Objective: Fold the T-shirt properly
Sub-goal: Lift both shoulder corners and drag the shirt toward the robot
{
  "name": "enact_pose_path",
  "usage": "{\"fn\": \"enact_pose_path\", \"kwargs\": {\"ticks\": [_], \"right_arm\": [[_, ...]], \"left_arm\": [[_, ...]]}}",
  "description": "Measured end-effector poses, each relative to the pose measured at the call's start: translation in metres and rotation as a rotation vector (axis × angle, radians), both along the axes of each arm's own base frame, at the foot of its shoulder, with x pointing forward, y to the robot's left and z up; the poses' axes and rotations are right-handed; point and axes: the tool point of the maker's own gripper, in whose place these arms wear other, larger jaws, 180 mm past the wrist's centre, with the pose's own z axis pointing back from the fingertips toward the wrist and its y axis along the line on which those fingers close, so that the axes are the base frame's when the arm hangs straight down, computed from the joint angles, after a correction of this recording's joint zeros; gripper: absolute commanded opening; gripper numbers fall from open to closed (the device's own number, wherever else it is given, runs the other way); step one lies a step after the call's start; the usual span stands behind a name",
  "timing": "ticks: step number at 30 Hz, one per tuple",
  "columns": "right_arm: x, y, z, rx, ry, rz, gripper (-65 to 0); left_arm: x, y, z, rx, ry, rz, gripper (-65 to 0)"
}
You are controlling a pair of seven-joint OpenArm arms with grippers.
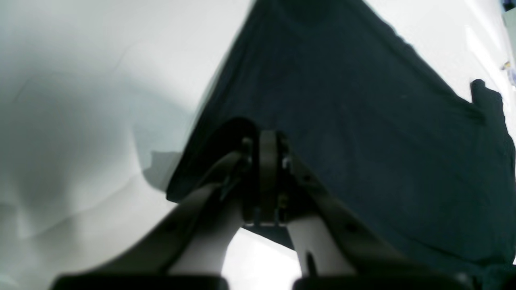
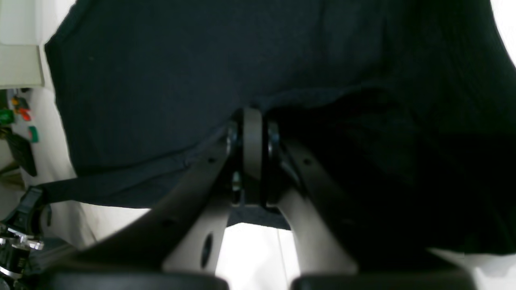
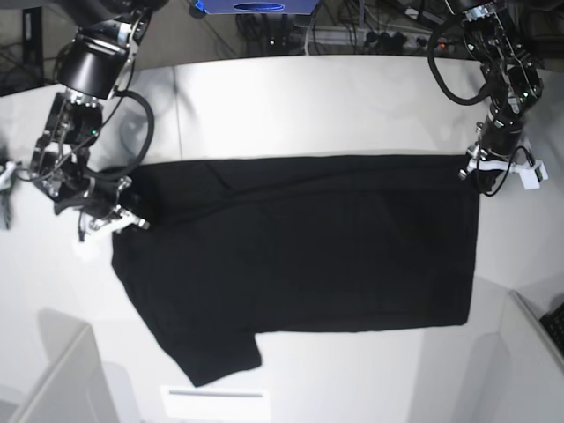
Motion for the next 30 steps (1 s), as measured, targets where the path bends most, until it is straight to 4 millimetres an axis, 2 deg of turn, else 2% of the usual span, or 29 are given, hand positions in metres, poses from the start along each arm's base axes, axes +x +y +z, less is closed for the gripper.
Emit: {"fn": "enact_pose_path", "kwargs": {"ticks": [7,16,23,30], "right_arm": [[0.009,-0.006,0.001,-0.047,0.003,-0.003,-65.0],[0.014,-0.006,0.006,-0.048,-0.011,-0.004,-65.0],[0.012,-0.004,-0.010,-0.018,0.045,-0.009,-65.0],[0.013,-0.004,-0.010,-0.017,0.044,-0.009,-65.0]], "left_arm": [[0.007,0.000,0.005,-0.001,-0.019,0.000,-65.0],[0.011,0.003,-0.005,-0.028,-0.006,0.017,-65.0],[0.012,0.002,-0.005,-0.029,-0.008,0.014,-65.0],[0.013,0.004,-0.003,-0.019,-0.008,0.008,-65.0]]}}
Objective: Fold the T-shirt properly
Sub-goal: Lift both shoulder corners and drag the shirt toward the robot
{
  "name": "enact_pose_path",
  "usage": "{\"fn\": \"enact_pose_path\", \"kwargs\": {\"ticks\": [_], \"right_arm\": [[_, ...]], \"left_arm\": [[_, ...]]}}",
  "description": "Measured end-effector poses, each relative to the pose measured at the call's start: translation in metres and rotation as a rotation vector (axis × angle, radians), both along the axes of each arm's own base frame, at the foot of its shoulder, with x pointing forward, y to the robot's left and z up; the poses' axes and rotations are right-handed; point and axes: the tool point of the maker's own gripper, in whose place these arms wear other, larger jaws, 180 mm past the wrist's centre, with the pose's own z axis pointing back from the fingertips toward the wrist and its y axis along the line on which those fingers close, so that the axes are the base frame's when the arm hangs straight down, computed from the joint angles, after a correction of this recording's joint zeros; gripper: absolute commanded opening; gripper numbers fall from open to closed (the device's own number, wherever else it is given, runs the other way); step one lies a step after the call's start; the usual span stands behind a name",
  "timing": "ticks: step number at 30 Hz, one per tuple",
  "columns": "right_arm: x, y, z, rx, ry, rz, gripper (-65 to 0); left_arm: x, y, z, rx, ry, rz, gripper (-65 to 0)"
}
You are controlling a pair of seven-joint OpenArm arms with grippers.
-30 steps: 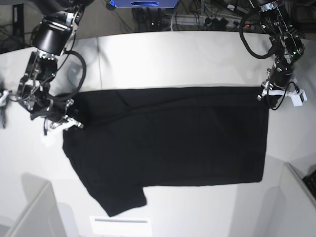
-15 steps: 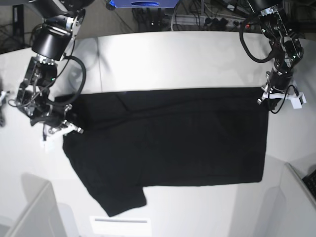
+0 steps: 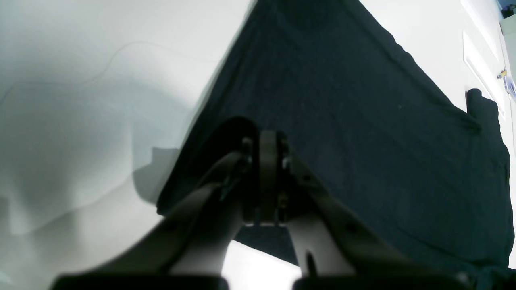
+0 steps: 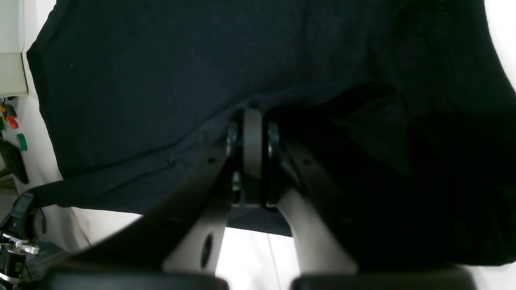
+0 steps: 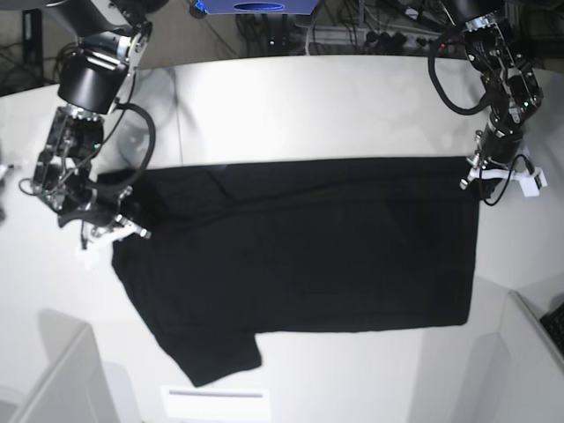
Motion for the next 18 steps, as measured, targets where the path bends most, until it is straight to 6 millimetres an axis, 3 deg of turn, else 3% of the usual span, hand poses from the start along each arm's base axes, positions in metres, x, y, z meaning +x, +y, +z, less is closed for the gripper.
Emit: {"fn": "enact_pose_path", "kwargs": {"ticks": [2,5,9,12,15,18], "right_arm": [[0.000,0.000,0.000,0.000,0.000,0.000,-65.0],[0.000,0.000,0.000,0.000,0.000,0.000,-55.7],[0.000,0.000,0.000,-0.001,0.000,-0.001,-45.0],[0.002,0.000,0.002,-0.001,-0.006,0.000,-42.2],[0.007,-0.003,0.007,-0.003,-0.018,-0.005,-42.2],[0.014,-0.004,0.013,-0.005,-0.043,-0.011,-42.2]], "left_arm": [[0.001,0.003,0.002,0.008,-0.003,0.000,-65.0],[0.001,0.003,0.002,0.010,-0.002,-0.001,-64.2],[0.001,0.003,0.004,0.011,-0.006,-0.001,-43.4],[0.001,0.003,0.004,0.011,-0.006,-0.001,-28.6],[0.009,0.004,0.010,0.010,-0.028,0.001,-20.1],[0.020,0.004,0.019,0.009,-0.063,0.002,-17.8]]}}
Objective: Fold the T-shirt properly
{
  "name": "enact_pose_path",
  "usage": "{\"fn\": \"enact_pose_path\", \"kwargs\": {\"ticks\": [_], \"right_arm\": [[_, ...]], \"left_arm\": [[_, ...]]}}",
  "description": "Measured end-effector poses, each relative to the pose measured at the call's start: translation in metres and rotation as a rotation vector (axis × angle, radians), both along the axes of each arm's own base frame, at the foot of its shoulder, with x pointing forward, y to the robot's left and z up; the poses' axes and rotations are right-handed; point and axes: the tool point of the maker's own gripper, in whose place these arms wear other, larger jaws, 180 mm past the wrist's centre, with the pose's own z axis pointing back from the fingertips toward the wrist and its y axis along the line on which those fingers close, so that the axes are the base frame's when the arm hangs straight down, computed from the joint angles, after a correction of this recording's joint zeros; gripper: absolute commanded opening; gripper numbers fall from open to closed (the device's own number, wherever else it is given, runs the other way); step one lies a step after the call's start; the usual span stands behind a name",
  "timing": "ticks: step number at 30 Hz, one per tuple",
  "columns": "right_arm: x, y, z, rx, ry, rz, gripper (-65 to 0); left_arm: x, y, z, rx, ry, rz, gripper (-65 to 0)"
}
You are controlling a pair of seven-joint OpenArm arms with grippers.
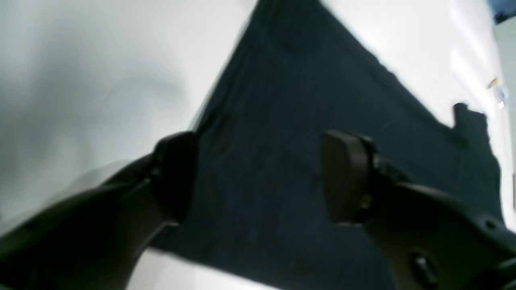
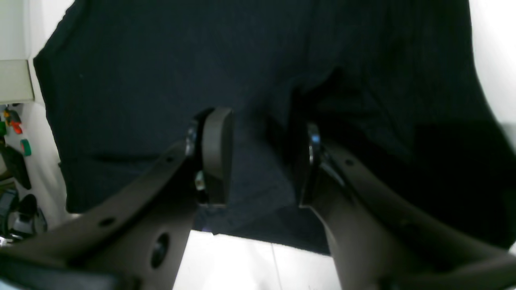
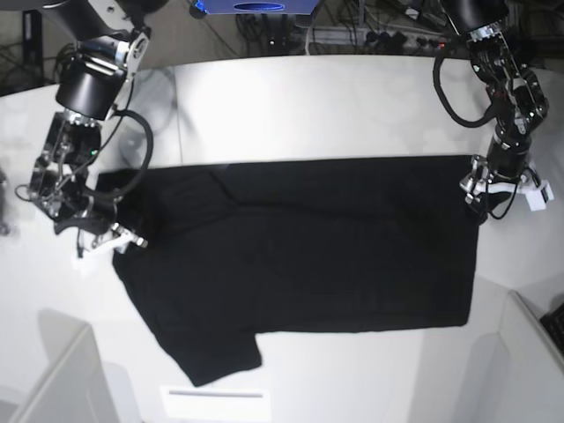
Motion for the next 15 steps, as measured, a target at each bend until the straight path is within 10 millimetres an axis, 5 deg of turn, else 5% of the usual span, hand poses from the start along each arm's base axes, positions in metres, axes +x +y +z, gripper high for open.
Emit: {"fn": "enact_pose_path", "kwargs": {"ticks": [6,8,12,15], "right_arm": [[0.009,-0.021,0.009,-0.039,-0.058,-0.048,-42.2],[0.007,-0.039,0.013,-0.028,-0.077,-0.114,-42.2],[-0.019,-0.072,0.026,-0.053,-0.134,-0.250,-42.5],[-0.047,-0.066,0.023,-0.040,-0.138,-0.294,-42.3]], "left_arm": [[-0.005,0.002,-0.001,0.001,0.006,0.006,-17.8],[-0.017,0.017,-0.002,0.001,0.012,0.053,-17.8],[-0.051,0.056,0.005,0.035,-0.006,0.133,-17.8],[-0.068,0.060,0.008,0.007,-0.033,0.126,-17.8]]}}
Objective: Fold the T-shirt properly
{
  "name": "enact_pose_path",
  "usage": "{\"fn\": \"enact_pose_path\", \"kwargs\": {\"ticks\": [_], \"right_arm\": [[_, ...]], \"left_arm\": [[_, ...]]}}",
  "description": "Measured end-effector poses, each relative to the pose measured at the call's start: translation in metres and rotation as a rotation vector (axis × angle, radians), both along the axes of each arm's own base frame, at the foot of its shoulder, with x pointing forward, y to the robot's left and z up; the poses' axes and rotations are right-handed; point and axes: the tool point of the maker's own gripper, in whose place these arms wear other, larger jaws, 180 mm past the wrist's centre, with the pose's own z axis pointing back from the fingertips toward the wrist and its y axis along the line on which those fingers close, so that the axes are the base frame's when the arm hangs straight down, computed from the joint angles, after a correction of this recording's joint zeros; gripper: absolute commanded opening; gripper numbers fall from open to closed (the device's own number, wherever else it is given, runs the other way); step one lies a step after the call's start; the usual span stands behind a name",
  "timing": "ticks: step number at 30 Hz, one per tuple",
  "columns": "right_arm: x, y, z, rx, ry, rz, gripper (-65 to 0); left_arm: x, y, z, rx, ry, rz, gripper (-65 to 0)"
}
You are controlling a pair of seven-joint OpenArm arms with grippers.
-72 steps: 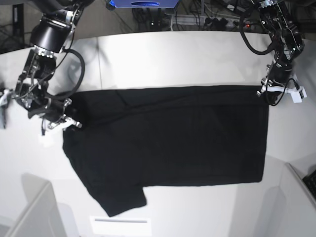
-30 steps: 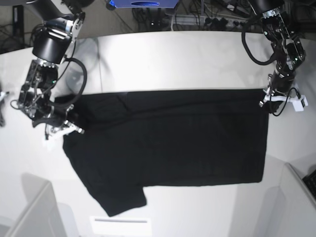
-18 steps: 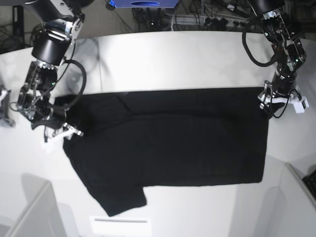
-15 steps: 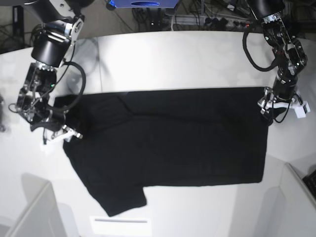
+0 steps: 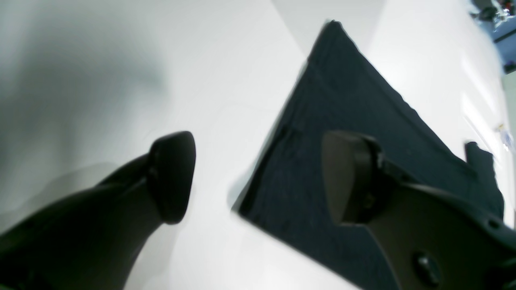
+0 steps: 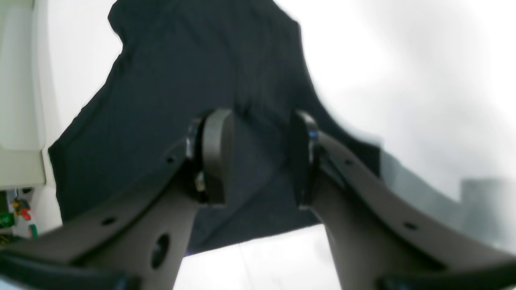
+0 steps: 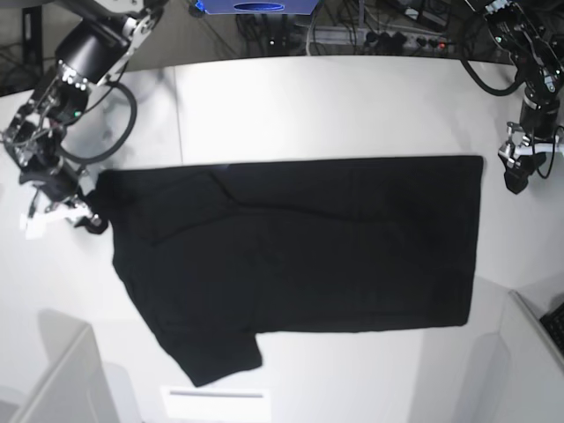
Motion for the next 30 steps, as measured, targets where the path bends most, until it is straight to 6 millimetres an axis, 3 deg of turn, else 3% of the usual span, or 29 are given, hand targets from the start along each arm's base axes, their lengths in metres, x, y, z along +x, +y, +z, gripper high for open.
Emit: {"fn": "enact_pose_path", "kwargs": {"ticks": [3,6,9,13,17,20,25,30], "right_arm": [[-0.032,0.009,-0.013,0.015,0.048,-0.054,-41.9],[-0.053,0.020,-0.023,0.032,0.078,-0.051,-35.4],[-0.067,0.021,-0.031,0.036,0.107,-0.066,-26.6],[-0.078,0.020,-0.046,0.071,0.135,-0.108,-28.2],[-0.093,0.006,-0.071,0.103,0.178,-0.206,-28.5],[-0.090,0.007,-0.072,0.116,0.172,-0.207,-28.5],[-0.090,0.010,-0.072,0.123,0.172,-0.200,-28.5],[-0.090,0.007,-0.072,0.115,0.173,-0.199,-28.7]], "left_arm": [[-0.023,-0.001,-0.012,-0.007,0.056,-0.007,-17.8],[-0.038,-0.004,-0.021,-0.010,0.101,-0.012,-17.8],[-0.038,-0.010,-0.020,0.007,0.091,-0.065,-17.8],[-0.037,-0.016,-0.024,-0.001,0.098,-0.081,-17.8],[-0.026,-0.043,-0.036,-0.037,0.114,-0.159,-17.8],[-0.018,-0.058,-0.048,-0.073,0.122,-0.196,-17.8],[-0.009,-0.050,-0.075,-0.151,0.129,-0.129,-17.9],[0.002,-0.047,-0.077,-0.173,0.104,-0.115,-17.9]]}}
